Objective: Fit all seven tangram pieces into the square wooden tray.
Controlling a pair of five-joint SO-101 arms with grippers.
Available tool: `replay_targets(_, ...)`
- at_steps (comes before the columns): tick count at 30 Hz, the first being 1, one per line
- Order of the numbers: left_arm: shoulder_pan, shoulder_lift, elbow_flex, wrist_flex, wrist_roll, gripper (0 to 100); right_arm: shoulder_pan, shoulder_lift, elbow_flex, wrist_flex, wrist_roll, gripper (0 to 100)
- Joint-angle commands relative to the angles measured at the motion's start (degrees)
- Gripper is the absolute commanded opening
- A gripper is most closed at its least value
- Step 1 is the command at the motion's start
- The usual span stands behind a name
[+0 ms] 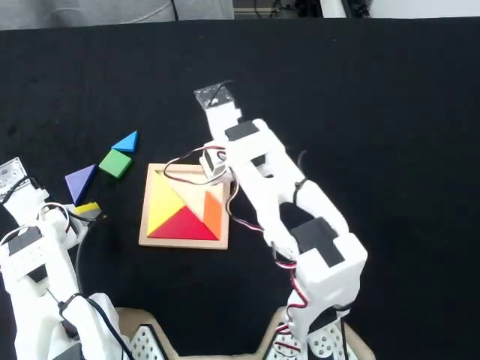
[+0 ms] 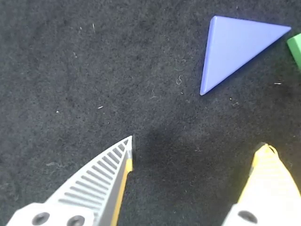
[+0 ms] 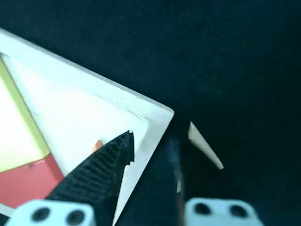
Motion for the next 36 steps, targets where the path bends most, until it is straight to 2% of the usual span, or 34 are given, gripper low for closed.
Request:
replay_targets(1,0.3,-0.9,-0.3,-1.0,-0.4,39,0.8,-3.6,-2.0,1.1,-1.1,21.0)
replay_targets(7,0.2,-0.9,-0.3,-1.0,-0.4,39,0.9,-3.2,-1.9,0.7,-1.6,19.8)
replay_targets(15,0.1,-1.0,-0.2,-1.0,-0.4,39,1.2,4.9,-6.6,0.5,-1.1,19.4)
replay_targets(23,0.2,-1.0,-0.2,-1.0,-0.4,39,1.2,5.7,-8.3,1.5,-1.1,1.0)
replay_targets(36,0.3,-1.0,-0.2,-1.0,-0.4,39,3.7,5.7,-8.4,-1.5,0.5,1.5)
